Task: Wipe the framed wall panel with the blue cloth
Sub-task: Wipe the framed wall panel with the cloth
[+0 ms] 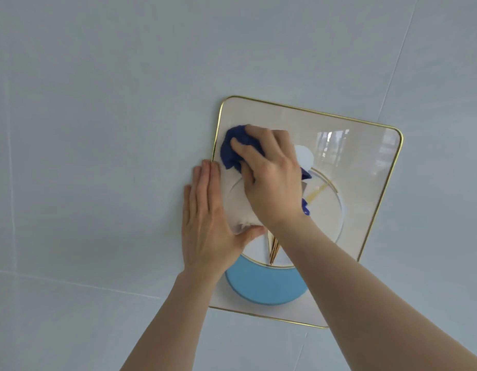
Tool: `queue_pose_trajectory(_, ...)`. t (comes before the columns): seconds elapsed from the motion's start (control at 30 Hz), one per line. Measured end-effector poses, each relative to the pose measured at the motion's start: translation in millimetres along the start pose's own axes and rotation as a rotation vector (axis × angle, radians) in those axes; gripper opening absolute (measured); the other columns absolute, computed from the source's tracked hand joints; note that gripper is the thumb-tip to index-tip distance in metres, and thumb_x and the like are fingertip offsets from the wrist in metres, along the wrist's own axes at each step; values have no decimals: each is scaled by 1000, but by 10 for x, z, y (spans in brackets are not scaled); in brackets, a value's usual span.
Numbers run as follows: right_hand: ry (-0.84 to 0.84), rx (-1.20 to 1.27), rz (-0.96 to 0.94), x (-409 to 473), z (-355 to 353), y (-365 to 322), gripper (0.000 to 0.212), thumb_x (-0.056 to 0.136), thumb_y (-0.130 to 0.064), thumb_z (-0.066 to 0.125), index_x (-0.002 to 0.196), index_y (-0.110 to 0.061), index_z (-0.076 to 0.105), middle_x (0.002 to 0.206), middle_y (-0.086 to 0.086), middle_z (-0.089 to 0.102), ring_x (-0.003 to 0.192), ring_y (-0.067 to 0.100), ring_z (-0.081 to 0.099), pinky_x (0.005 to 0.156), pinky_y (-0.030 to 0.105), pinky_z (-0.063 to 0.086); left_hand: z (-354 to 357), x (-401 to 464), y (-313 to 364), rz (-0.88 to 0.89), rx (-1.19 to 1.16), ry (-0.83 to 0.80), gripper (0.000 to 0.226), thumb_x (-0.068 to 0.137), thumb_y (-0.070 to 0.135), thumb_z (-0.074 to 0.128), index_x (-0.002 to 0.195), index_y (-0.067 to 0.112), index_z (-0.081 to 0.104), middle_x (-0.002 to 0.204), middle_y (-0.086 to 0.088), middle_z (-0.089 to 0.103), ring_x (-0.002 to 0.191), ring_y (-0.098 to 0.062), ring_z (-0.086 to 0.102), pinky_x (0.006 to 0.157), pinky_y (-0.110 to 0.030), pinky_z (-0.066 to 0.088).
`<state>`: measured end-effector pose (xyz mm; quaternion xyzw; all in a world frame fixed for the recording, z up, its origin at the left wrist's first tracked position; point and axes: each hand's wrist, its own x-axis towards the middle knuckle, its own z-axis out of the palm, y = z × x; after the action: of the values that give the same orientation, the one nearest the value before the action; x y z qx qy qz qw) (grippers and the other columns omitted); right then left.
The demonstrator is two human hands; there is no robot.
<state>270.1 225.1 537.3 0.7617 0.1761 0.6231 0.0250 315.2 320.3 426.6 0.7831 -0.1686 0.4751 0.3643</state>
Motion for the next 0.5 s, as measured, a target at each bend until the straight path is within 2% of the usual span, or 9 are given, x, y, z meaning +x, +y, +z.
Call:
queue_pose_trajectory(0.13,-105,-44,-112,-158,95,-70,34,78,8,75,108,-8,78,122,12,73,97,39,65,76,48,53,16,-1,-25,5,-1,38,135,66,77,72,166,10,11,175,-3,14,163,-16,8,133,-36,10)
queue_pose_trajectory(0.23,-138,-104,-197,-305,-106,190,31,86,2,67,112,-11,77,122,10,73,95,39,64,76,46,53,-5,1,-22,-2,-64,25,143,61,86,71,167,13,9,176,-1,11,163,-15,4,132,-40,13)
queue_pose_trajectory(0.4,135,-106,126,-65,-334,630,34,87,9,62,113,-7,76,124,14,70,99,38,56,80,43,51,-52,-2,6,-15,-105,6,143,61,90,68,167,16,5,176,0,8,163,-16,1,132,-39,8)
queue_pose_trajectory(0.5,90,-91,124,-453,-311,588,31,88,10,65,113,-5,77,126,15,69,103,36,54,84,41,51,-59,-8,19,-30,-94,-3,144,60,89,69,167,15,6,176,-2,9,164,-19,3,132,-42,11)
